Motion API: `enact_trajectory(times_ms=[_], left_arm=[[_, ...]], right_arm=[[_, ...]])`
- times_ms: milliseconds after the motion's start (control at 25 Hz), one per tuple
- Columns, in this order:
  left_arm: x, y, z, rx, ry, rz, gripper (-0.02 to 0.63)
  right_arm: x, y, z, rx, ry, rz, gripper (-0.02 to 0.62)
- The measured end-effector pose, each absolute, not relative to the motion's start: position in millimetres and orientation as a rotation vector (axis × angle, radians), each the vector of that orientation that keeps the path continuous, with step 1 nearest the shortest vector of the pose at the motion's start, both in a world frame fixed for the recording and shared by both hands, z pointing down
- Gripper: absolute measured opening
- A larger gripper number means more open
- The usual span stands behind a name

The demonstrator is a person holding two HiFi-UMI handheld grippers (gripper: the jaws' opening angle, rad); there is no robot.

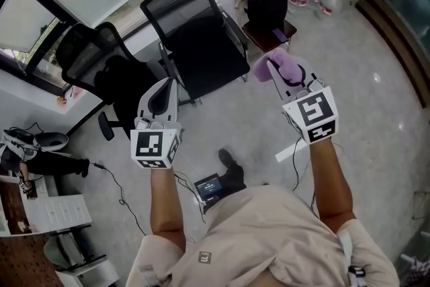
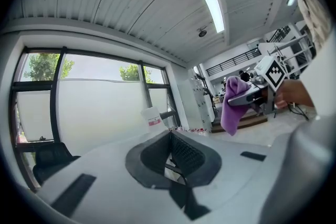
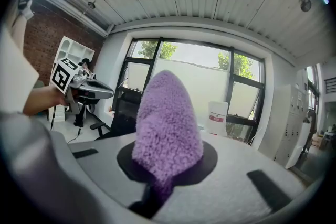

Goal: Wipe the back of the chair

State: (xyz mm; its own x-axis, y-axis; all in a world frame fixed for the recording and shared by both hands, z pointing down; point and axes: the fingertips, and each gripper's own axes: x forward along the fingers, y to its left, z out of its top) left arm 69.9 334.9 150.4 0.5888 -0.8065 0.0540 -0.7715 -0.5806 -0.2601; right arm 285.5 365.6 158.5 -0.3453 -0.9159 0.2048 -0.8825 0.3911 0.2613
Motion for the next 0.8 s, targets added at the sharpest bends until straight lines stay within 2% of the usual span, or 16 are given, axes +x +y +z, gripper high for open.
enact_trajectory(times_ms=[440, 800], left_arm=[[24.9, 176.8, 157.6, -2.631, 1.259, -0.227, 0.006], [-17.5, 91.5, 153.4, -2.675, 1.228, -0.169, 0.006]], right_arm=[[242.4, 232.5, 159.9, 1.611, -2.273, -0.145, 0.018], [201.7, 148.9, 152.7, 1.604, -2.212, -0.156, 0.018]])
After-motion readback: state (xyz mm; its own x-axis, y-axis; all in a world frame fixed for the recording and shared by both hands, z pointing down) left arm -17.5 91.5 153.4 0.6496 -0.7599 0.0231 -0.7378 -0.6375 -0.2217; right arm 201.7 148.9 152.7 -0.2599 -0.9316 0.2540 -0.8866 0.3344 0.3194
